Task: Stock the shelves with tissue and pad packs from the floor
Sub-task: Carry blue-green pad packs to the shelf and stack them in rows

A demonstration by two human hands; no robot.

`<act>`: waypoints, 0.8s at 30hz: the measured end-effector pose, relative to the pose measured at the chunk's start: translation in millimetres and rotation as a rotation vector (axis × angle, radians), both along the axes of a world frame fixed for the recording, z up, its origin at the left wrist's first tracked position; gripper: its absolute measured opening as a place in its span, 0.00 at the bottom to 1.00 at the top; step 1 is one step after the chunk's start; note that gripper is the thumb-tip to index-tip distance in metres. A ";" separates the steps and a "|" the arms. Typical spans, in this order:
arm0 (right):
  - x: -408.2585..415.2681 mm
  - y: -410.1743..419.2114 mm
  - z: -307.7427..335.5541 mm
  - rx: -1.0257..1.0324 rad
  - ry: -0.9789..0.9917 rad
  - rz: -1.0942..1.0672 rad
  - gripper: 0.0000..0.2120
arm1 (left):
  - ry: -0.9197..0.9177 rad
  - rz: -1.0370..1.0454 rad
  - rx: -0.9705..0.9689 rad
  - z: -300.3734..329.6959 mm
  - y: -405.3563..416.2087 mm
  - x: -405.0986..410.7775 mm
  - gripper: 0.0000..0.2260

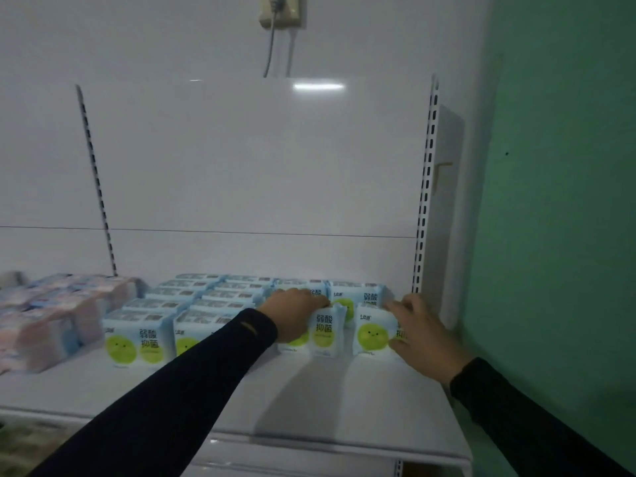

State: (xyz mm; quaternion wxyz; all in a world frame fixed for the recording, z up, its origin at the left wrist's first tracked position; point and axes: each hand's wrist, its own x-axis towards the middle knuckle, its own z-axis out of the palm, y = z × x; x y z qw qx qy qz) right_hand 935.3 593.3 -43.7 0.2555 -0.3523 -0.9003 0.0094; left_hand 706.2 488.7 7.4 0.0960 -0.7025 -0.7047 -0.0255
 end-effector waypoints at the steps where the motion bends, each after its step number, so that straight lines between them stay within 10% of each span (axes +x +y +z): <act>1: -3.5 5.3 0.1 0.010 0.006 0.006 0.27 | 0.024 0.017 0.006 -0.6 4.8 -4.2 0.24; 24: -59.1 31.7 -10.2 0.092 -0.129 0.012 0.34 | 0.094 0.168 0.055 2.2 32.6 -47.2 0.20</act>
